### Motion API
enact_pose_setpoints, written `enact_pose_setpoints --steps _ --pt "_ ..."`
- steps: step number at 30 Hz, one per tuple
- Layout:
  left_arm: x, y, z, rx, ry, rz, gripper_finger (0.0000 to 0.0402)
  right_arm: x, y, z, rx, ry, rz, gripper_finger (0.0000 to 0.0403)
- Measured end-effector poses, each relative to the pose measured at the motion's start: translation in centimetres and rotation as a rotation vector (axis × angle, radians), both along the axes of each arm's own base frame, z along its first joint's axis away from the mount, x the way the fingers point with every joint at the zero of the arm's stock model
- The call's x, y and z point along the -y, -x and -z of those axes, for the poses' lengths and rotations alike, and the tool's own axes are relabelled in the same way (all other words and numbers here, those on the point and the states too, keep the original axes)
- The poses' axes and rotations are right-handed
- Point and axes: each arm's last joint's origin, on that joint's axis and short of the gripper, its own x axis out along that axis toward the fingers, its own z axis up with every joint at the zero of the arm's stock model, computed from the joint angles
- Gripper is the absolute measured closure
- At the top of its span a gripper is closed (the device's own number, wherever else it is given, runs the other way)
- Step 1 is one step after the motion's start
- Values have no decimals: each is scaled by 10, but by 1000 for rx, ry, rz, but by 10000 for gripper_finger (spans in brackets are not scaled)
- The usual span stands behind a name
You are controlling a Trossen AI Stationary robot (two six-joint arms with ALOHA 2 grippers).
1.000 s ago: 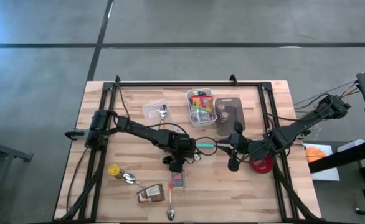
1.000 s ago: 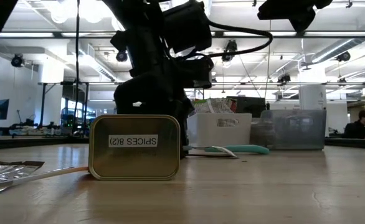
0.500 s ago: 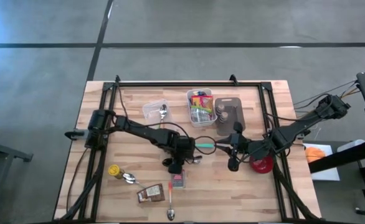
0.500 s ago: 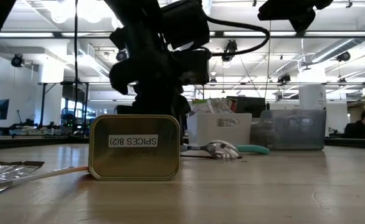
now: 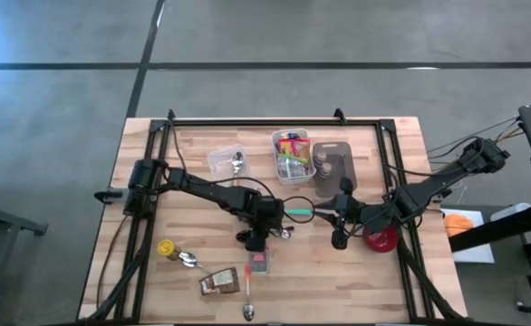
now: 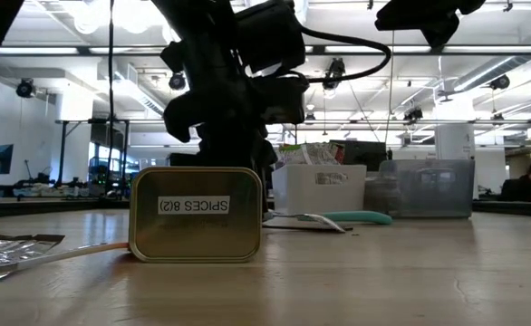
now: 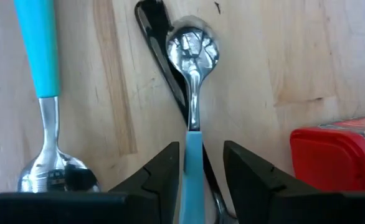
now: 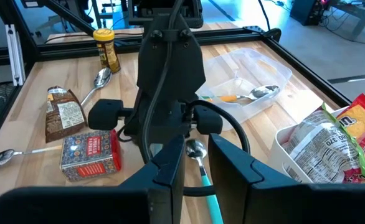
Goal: Pick & Place Food Item
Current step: Put the blue spoon into the transparent bin
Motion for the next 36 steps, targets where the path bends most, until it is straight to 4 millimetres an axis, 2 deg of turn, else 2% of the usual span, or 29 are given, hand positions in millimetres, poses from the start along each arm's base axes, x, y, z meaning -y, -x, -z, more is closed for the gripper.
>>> enact_pose_setpoints --steps 15,19,24,36 --pt "0 1 3 1 -4 -6 277 0 0 0 0 0 0 335" --pt "0 1 3 2 -3 -6 306 0 0 0 -1 2 -1 335" --pt "0 1 2 3 -3 -5 382 0 0 0 -1 3 -1 335" --pt "0 1 -3 -3 37 -78 391 0 0 0 -2 2 -2 335"
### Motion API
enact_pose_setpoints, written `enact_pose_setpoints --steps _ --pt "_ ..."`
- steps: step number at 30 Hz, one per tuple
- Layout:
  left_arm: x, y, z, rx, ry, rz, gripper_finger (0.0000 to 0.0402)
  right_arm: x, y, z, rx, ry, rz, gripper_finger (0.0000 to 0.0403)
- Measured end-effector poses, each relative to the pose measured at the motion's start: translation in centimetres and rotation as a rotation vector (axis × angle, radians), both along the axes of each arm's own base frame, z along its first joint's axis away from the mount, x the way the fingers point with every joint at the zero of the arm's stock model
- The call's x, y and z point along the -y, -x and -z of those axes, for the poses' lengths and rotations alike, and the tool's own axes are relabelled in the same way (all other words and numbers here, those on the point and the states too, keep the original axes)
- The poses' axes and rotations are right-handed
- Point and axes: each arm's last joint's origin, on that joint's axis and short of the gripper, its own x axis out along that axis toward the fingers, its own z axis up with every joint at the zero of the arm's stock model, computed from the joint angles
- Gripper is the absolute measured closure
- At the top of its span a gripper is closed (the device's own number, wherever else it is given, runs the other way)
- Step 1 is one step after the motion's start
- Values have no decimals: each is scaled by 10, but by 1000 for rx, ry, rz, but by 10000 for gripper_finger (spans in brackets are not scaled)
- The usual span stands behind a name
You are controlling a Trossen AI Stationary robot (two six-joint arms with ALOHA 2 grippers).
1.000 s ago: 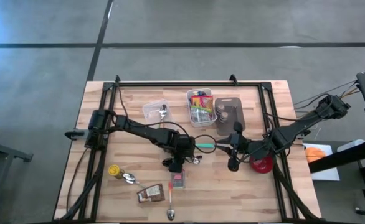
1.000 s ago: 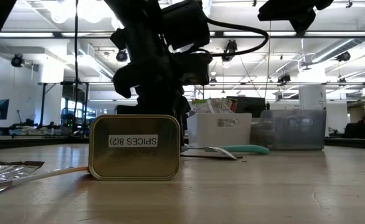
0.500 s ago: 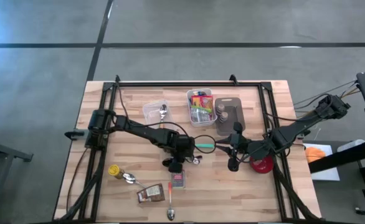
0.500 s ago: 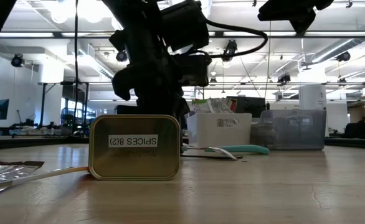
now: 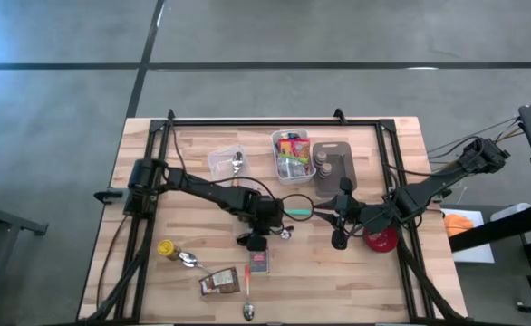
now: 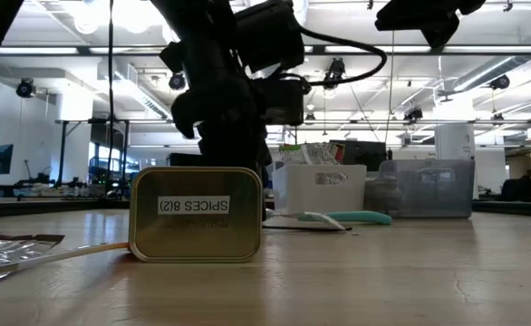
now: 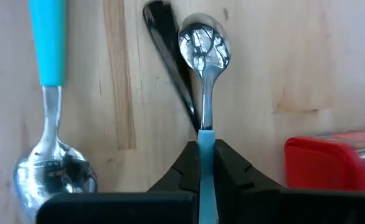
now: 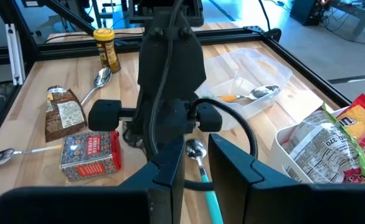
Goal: Pick & Place Food Item
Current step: Put the blue spoon into the transparent bin
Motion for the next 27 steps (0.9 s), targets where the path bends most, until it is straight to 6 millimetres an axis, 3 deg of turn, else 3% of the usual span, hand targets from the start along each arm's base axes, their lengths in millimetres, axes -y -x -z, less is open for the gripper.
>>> enact_pose_setpoints --steps 9,16,21,27 --pt "0 2 -34 80 36 -60 391 0 0 0 -3 0 -3 335" --pt "-5 11 -73 185 0 -176 391 0 0 0 -6 0 -3 335" --pt "-22 27 -112 274 -32 -329 391 0 0 0 -4 -3 -2 335" --pt "-48 61 -152 324 -134 -647 391 0 0 0 -4 -4 -5 335"
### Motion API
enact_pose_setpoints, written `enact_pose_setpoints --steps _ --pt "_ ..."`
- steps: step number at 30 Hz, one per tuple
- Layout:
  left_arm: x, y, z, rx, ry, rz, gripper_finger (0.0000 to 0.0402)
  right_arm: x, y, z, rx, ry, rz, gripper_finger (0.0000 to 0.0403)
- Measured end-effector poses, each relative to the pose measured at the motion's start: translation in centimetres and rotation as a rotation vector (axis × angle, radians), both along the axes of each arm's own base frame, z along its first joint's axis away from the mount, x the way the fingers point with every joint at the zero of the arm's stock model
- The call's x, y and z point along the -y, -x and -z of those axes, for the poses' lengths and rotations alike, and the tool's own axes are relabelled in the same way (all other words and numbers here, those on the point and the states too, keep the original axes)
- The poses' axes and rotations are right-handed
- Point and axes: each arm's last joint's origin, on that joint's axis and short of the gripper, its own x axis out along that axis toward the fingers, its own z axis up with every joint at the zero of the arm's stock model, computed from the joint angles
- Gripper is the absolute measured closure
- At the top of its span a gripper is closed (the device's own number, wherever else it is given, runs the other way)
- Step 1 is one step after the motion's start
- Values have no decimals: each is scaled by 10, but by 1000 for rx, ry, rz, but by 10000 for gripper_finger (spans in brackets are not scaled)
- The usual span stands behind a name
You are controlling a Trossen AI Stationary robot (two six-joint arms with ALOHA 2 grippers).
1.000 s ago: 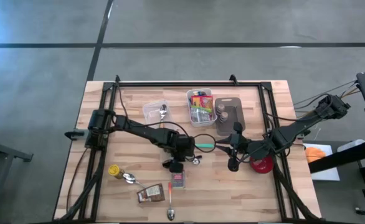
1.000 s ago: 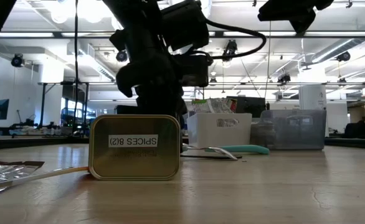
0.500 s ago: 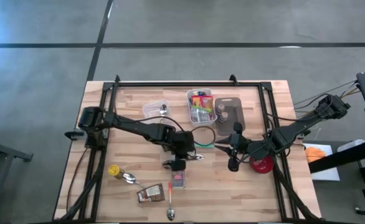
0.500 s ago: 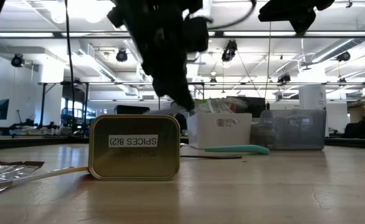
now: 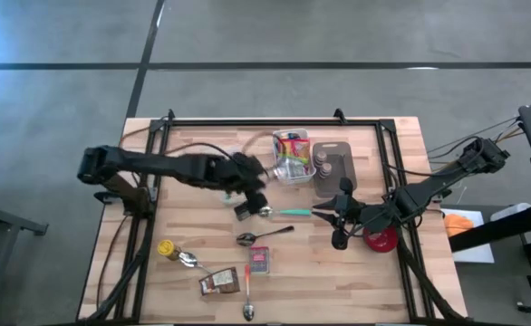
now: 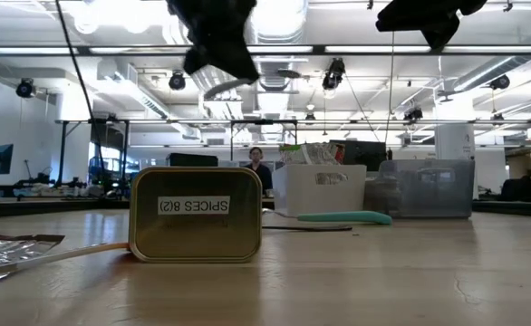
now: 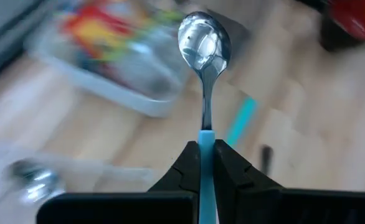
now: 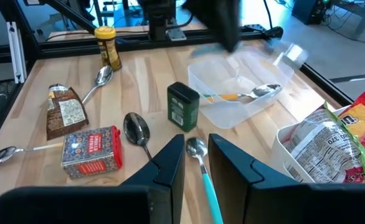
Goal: Pick & Place Food Item
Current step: Put the blue spoon into the transparent bin
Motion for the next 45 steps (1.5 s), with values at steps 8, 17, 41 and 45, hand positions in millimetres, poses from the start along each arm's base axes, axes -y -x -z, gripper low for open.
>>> enact_pose_setpoints --steps 8,17,41,45 --pt "-35 24 5 -5 54 -265 391 -1 0 0 2 -13 -19 335" --pt "-72 47 57 -103 120 -503 391 -1 0 0 3 -20 -20 335" --pt "-79 64 99 -87 270 -661 391 -1 0 0 1 -17 -22 335" --pt "-82 69 103 -135 274 -694 391 -1 0 0 1 -20 -21 335"
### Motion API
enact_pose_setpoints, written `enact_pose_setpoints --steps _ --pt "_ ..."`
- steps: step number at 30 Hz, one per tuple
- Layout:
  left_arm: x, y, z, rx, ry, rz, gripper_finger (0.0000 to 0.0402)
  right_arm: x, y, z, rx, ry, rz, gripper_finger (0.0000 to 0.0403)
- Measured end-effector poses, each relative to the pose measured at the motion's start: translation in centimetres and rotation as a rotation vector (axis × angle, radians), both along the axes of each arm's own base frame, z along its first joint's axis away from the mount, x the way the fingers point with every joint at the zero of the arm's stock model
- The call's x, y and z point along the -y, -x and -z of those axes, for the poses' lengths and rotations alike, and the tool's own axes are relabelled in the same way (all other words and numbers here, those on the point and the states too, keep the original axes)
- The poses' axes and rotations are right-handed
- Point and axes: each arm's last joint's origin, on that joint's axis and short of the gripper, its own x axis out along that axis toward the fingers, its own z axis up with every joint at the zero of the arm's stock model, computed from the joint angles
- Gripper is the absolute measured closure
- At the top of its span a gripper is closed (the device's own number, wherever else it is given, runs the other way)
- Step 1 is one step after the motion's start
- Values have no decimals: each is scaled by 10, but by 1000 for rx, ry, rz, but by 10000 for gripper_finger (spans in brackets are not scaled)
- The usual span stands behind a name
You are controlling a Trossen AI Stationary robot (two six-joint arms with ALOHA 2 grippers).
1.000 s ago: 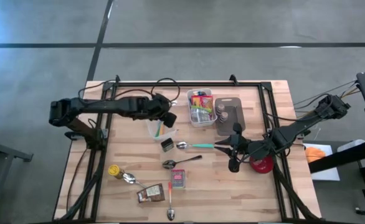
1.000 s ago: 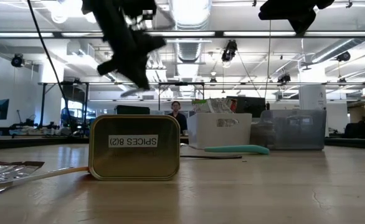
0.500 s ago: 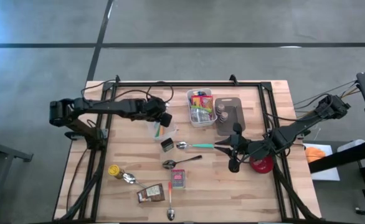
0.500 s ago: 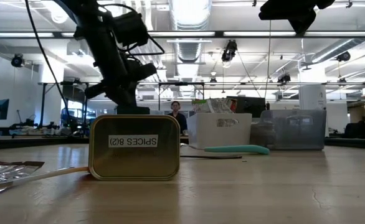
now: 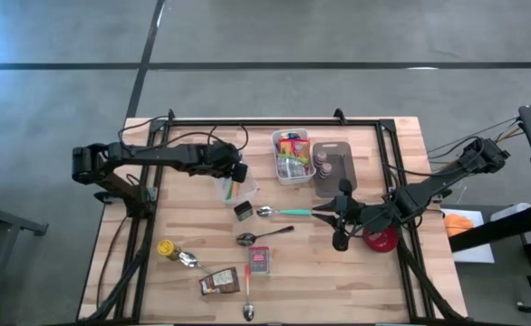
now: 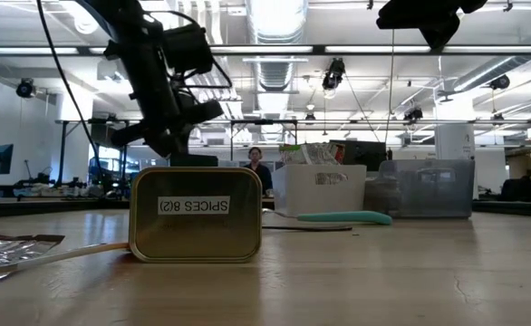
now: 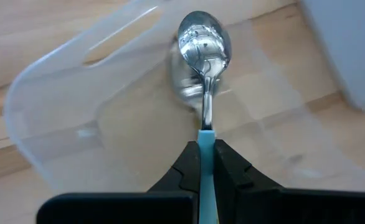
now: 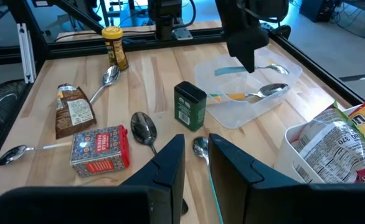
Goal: Pick & Place Food Item
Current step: Put the blue spoon into the transparent bin, then put the silver spoon into the transparent bin
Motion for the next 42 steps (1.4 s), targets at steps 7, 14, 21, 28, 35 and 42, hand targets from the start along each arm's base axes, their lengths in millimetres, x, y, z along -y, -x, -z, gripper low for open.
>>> enact_pose_setpoints --steps 7,14,21,28,35,42 --pt "-6 -1 17 -77 36 -20 391 0 0 0 0 0 0 335" --pt "-9 -6 29 -110 56 -3 391 0 0 0 -2 2 -1 335" --pt "-9 -8 31 -107 57 3 385 0 0 0 -3 4 -1 335" --pt "-8 -8 31 -104 74 23 303 0 0 1 -5 3 0 335" --pt "-8 -8 32 -118 73 55 232 0 0 2 -11 6 -1 335" --pt "-7 -11 22 -108 38 144 184 0 1 2 -13 7 -1 335"
